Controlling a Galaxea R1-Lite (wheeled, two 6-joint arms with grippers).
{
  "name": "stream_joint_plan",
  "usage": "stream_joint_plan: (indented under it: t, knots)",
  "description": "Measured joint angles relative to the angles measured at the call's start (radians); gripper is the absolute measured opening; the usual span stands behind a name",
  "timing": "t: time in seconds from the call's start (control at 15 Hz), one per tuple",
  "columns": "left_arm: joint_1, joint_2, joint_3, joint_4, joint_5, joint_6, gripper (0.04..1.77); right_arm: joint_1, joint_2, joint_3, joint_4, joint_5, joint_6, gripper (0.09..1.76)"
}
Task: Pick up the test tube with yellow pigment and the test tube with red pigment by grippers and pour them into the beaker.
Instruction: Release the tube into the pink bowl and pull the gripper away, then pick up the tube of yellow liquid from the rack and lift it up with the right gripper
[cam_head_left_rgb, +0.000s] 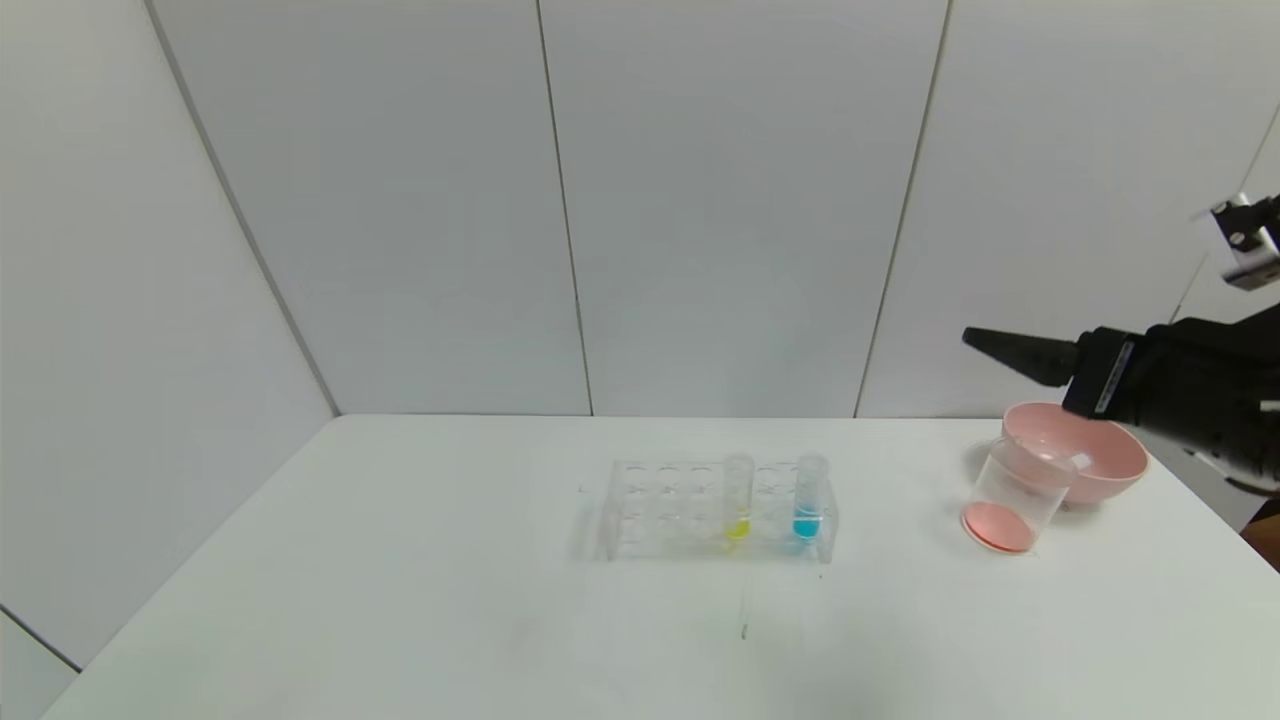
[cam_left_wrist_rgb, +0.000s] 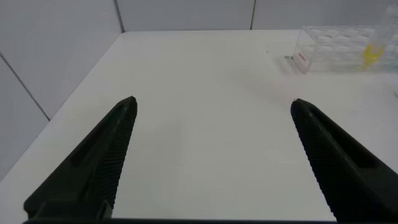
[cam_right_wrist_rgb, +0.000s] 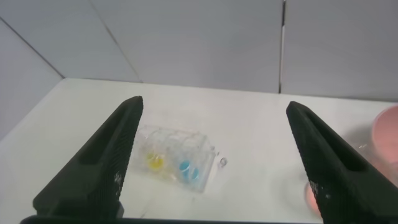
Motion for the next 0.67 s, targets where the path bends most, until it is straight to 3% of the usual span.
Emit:
stream_joint_plan:
  t: [0.13, 0.4, 0.53, 0.67]
  knots:
    - [0.000, 0.000, 0.000, 0.000, 0.000, 0.000, 1.76, 0.226, -0.073, 0.140, -0.047, -0.211, 0.029, 1.66]
    - [0.000, 0.000, 0.000, 0.000, 0.000, 0.000, 1.76, 0.630, -0.123, 0.440, -0.294, -0.601, 0.049, 1.68]
    - [0.000, 0.000, 0.000, 0.000, 0.000, 0.000, 1.76, 0.746, -0.080, 0.503, -0.370, -0.712, 0.050, 1.69]
    - [0.000, 0.000, 0.000, 0.000, 0.000, 0.000, 1.76, 0.822, -0.003, 0.522, -0.441, -0.763, 0.051, 1.69]
